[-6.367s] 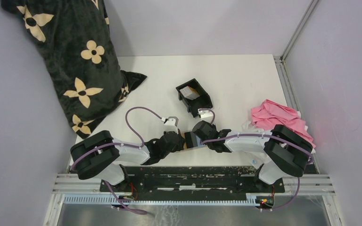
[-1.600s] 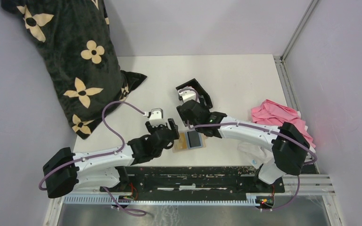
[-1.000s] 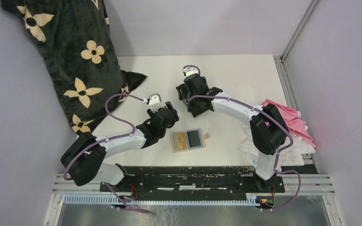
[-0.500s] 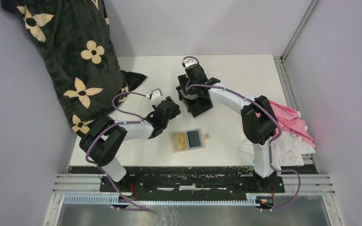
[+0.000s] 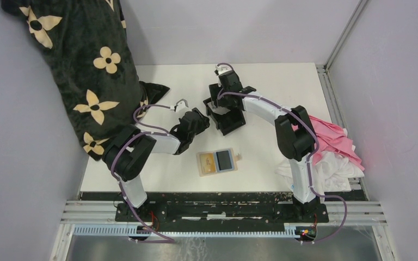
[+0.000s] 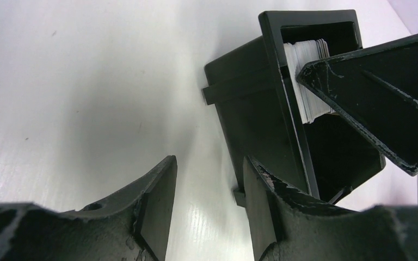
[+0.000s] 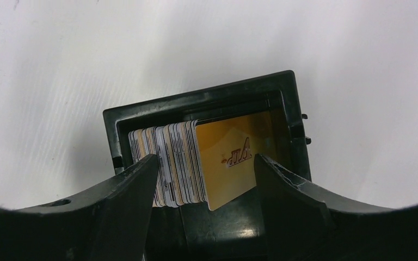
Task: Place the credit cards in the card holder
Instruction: Pick up the credit card from the storage box.
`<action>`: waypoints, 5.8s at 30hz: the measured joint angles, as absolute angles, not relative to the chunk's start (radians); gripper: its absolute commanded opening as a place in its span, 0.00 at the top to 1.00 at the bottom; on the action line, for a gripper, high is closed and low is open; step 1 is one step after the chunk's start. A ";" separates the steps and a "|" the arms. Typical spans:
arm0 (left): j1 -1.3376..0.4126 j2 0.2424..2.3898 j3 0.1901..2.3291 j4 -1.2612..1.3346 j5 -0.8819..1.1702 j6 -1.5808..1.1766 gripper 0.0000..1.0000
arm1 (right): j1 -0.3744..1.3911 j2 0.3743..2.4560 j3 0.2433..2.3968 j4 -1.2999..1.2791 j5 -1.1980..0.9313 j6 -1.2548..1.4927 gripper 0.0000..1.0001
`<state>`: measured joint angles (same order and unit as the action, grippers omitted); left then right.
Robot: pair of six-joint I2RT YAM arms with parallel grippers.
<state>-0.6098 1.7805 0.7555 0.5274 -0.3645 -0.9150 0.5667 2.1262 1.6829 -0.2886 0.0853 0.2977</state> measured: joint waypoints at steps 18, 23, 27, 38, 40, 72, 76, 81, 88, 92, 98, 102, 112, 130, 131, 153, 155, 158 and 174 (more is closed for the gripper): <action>-0.606 1.832 0.804 0.549 -0.318 -0.924 0.46 | 0.540 2.141 1.670 -0.238 -0.043 0.392 0.45; -0.606 1.844 0.813 0.548 -0.306 -0.925 0.46 | 0.535 2.140 1.658 -0.218 -0.052 0.406 0.48; -0.606 1.854 0.822 0.549 -0.303 -0.926 0.46 | 0.534 2.134 1.650 -0.214 -0.052 0.413 0.50; -0.606 1.855 0.825 0.548 -0.301 -0.927 0.47 | 0.533 2.106 1.621 -0.212 -0.053 0.421 0.57; -0.606 1.855 0.826 0.548 -0.300 -0.927 0.47 | 0.534 2.102 1.618 -0.213 -0.053 0.423 0.59; -0.605 1.842 0.826 0.541 -0.282 -0.927 0.48 | 0.559 2.004 1.555 -0.261 0.006 0.414 0.87; -0.605 1.835 0.826 0.530 -0.282 -0.926 0.48 | 0.559 2.004 1.555 -0.275 0.029 0.402 0.90; -0.605 1.815 0.823 0.525 -0.282 -0.926 0.48 | 0.561 1.993 1.555 -0.307 0.061 0.387 0.93; -0.605 1.783 0.807 0.511 -0.282 -0.926 0.47 | 0.577 1.917 1.534 -0.350 0.125 0.356 0.99; -0.605 1.751 0.799 0.494 -0.284 -0.925 0.47 | 0.590 1.848 1.478 -0.357 0.165 0.342 0.99; -0.606 1.705 0.793 0.466 -0.285 -0.924 0.47 | 0.607 1.720 1.361 -0.362 0.216 0.334 0.99; -0.608 1.652 0.780 0.427 -0.286 -0.923 0.46 | 0.618 1.637 1.287 -0.354 0.239 0.335 0.99; -0.611 1.483 0.747 0.371 -0.262 -0.888 0.44 | 0.669 1.504 1.168 -0.341 0.269 0.334 0.99; -0.624 1.291 0.773 0.061 0.165 -1.028 0.42 | 0.993 1.163 0.865 -0.240 0.500 0.206 0.99; -0.624 1.278 0.782 0.043 0.173 -1.043 0.42 | 1.010 1.158 0.856 -0.237 0.519 0.196 0.99; -0.624 1.275 0.819 0.018 0.424 -1.295 0.38 | 1.409 1.200 0.828 -0.050 0.912 -0.123 0.99; -0.624 1.277 0.810 0.028 0.443 -1.297 0.39 | 1.422 1.221 0.828 -0.032 0.935 -0.154 0.99; -0.623 1.277 0.791 0.042 0.468 -1.305 0.41 | 1.433 1.243 0.828 -0.005 0.955 -0.186 0.99; -0.619 1.276 0.687 0.204 0.535 -1.380 0.79 | 1.458 1.274 0.828 0.049 0.994 -0.252 0.99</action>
<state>-0.6193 1.2762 0.6868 0.2039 0.5354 -1.3796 1.4578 1.2739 0.8280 0.0494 0.9943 -0.2523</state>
